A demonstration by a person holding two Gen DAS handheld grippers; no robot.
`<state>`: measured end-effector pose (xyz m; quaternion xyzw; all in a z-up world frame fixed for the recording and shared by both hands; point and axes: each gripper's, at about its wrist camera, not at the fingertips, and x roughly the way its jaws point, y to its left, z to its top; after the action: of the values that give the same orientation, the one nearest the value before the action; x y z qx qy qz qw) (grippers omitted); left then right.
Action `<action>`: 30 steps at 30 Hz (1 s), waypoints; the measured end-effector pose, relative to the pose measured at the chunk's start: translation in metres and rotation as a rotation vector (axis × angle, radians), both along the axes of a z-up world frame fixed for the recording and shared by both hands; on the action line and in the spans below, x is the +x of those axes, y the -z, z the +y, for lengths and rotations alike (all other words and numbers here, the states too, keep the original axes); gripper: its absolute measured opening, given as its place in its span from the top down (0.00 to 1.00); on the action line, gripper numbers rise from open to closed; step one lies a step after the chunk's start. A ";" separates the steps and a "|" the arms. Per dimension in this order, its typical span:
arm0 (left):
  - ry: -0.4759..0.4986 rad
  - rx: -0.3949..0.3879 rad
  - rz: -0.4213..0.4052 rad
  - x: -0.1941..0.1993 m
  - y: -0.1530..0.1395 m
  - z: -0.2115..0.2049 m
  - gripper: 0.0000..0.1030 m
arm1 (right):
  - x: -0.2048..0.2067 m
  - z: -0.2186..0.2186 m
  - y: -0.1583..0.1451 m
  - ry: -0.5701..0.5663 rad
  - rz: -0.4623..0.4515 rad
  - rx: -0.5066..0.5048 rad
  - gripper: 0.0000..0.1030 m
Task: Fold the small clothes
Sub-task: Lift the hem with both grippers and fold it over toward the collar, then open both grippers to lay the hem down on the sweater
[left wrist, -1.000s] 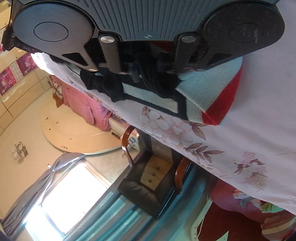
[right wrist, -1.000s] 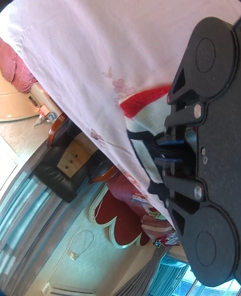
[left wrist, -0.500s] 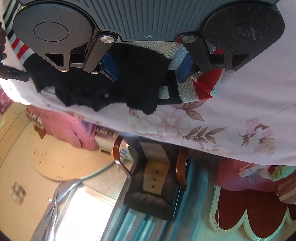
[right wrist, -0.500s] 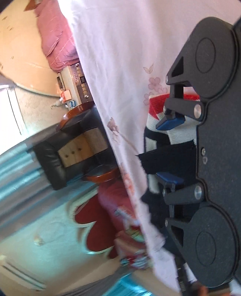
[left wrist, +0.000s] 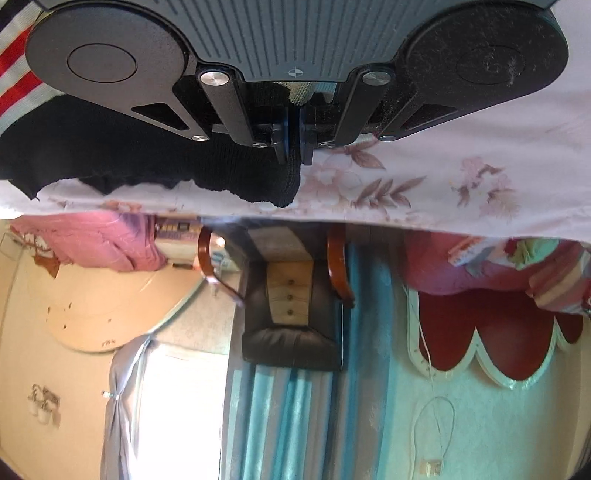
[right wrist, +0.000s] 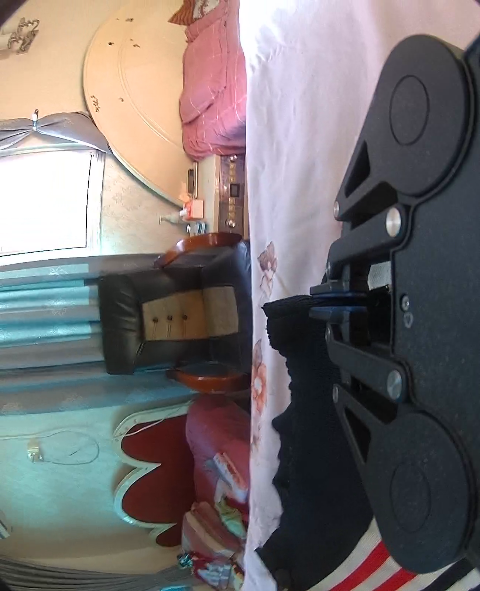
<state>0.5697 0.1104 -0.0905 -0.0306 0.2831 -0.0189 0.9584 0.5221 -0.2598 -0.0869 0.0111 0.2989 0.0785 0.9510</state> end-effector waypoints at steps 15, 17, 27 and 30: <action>0.178 -0.132 0.072 0.004 -0.016 -0.063 0.39 | 0.005 0.045 -0.008 -0.130 0.068 0.013 0.66; 0.243 -0.085 0.094 0.007 -0.010 -0.096 0.36 | 0.011 0.080 0.002 -0.203 0.105 -0.022 0.68; 0.143 -0.055 0.088 -0.021 0.004 -0.004 0.46 | -0.009 0.023 0.014 -0.076 0.082 -0.221 0.51; 0.097 -0.039 0.072 -0.030 -0.010 -0.014 0.46 | -0.015 0.003 0.011 -0.067 0.096 -0.148 0.57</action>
<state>0.5400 0.0968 -0.0808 -0.0362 0.3179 -0.0699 0.9448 0.5069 -0.2563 -0.0982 -0.0655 0.3492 0.0871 0.9307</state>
